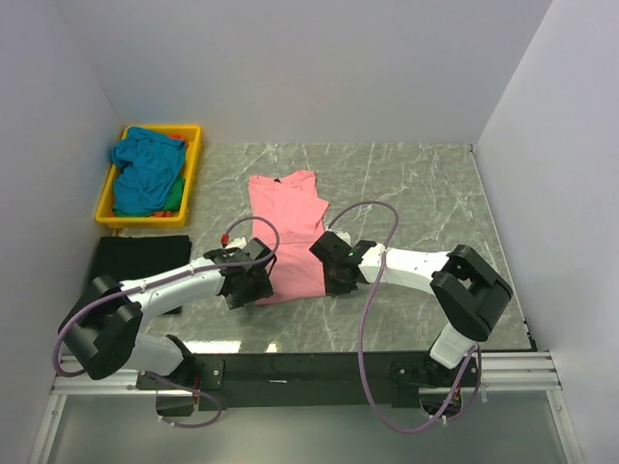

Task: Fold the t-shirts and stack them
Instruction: Fold the tshirt

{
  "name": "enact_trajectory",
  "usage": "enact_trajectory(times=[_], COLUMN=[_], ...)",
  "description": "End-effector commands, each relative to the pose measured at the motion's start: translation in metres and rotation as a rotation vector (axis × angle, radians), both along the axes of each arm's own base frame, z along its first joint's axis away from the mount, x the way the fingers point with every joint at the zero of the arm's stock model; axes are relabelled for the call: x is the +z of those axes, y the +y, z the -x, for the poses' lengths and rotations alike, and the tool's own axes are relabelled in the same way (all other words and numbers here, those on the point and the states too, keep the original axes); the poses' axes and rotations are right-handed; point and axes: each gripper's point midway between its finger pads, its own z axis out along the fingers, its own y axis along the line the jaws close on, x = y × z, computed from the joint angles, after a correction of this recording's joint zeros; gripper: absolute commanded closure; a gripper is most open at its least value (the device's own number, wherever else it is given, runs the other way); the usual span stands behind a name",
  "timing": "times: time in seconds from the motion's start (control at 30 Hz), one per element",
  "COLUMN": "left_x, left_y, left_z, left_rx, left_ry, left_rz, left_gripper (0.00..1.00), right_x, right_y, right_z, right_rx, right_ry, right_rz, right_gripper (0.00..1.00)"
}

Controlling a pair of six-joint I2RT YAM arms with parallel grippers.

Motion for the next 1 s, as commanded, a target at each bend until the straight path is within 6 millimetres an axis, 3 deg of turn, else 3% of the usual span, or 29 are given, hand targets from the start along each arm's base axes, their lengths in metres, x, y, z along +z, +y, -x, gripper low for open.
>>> enact_trajectory(times=[0.0, 0.17, 0.53, 0.8, 0.9, 0.93, 0.97], left_x=[0.009, 0.004, -0.029, -0.05, -0.056, -0.058, -0.059], left_y=[-0.007, -0.008, -0.008, -0.003, -0.002, -0.002, -0.002], left_z=[-0.017, -0.018, 0.004, 0.029, 0.035, 0.038, 0.041], left_rx=[0.034, 0.03, -0.01, -0.035, -0.041, -0.048, -0.051], left_ry=[-0.05, -0.026, 0.106, 0.209, 0.233, 0.251, 0.264], left_rz=[0.024, 0.022, 0.0, -0.038, -0.042, -0.037, -0.04], left_gripper=[0.32, 0.48, 0.49, 0.62, 0.77, 0.94, 0.99], right_x=[-0.024, -0.025, -0.024, -0.022, -0.022, -0.022, -0.023], right_y=[-0.022, -0.021, -0.021, -0.021, -0.021, -0.022, -0.023], right_z=[0.022, 0.022, 0.022, 0.021, 0.021, 0.023, 0.025], right_rx=[0.011, 0.014, 0.018, 0.019, 0.023, 0.027, 0.033], right_ry=[0.078, 0.076, 0.077, 0.067, 0.069, 0.073, 0.078], right_rz=[0.082, 0.078, 0.076, 0.077, 0.076, 0.075, 0.072], right_gripper=[1.0, 1.0, 1.0, 1.0, 1.0, 1.0, 1.0])
